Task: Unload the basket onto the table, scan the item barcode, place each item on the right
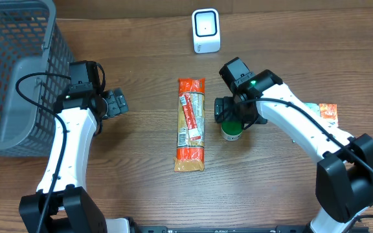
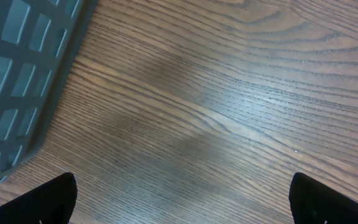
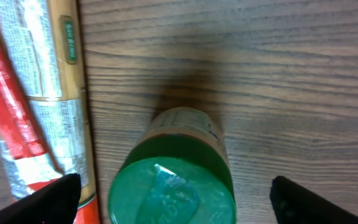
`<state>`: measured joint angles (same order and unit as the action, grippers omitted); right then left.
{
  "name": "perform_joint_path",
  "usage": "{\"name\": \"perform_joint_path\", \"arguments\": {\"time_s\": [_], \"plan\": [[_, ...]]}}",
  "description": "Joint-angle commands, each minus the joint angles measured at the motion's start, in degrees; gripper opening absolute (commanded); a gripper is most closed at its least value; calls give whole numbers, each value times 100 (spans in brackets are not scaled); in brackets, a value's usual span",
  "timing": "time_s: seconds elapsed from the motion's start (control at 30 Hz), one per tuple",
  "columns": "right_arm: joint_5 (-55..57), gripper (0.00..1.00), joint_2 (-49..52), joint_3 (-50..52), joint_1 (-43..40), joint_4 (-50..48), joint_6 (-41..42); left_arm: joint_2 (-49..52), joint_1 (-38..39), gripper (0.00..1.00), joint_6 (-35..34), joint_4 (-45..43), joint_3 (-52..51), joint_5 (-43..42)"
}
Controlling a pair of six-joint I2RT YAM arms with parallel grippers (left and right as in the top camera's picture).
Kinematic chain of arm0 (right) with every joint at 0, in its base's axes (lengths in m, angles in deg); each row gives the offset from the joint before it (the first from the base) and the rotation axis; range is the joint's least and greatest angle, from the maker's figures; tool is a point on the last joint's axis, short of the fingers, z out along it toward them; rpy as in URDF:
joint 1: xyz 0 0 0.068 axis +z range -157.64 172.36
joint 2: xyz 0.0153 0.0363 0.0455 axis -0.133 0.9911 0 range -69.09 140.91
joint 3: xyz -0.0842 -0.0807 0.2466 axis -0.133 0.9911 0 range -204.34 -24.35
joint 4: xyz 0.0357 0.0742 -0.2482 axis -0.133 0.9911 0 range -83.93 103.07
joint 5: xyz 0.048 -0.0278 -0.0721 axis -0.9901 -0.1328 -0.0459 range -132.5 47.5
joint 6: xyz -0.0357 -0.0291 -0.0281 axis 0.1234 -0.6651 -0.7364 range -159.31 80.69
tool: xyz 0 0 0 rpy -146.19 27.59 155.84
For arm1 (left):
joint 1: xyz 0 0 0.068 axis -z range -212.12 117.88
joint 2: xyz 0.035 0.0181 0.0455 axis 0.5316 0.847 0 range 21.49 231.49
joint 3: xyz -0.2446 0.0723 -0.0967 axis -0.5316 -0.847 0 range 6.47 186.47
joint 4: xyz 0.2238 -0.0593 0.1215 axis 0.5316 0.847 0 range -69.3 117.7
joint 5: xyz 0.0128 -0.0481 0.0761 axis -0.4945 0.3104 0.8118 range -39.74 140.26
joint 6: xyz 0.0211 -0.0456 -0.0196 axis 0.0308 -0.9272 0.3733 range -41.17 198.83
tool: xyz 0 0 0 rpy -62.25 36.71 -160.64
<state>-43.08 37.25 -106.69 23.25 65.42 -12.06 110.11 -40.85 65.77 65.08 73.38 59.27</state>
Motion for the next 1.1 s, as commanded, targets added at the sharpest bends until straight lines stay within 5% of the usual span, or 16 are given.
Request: {"name": "perform_joint_path", "arguments": {"time_s": [0.0, 0.27, 0.53, 1.07], "plan": [[114, 87, -79, 155, 22, -55, 170, -94, 9, 100, 127, -2, 85, -7], [94, 75, -79, 168, 22, -48, 170, -94, 9, 100, 127, -4, 85, -7], [94, 83, -79, 168, 24, 55, 170, -94, 9, 100, 127, -2, 85, -7], [94, 83, -79, 177, 28, 98, 170, -94, 9, 100, 127, -2, 85, -7]]}}
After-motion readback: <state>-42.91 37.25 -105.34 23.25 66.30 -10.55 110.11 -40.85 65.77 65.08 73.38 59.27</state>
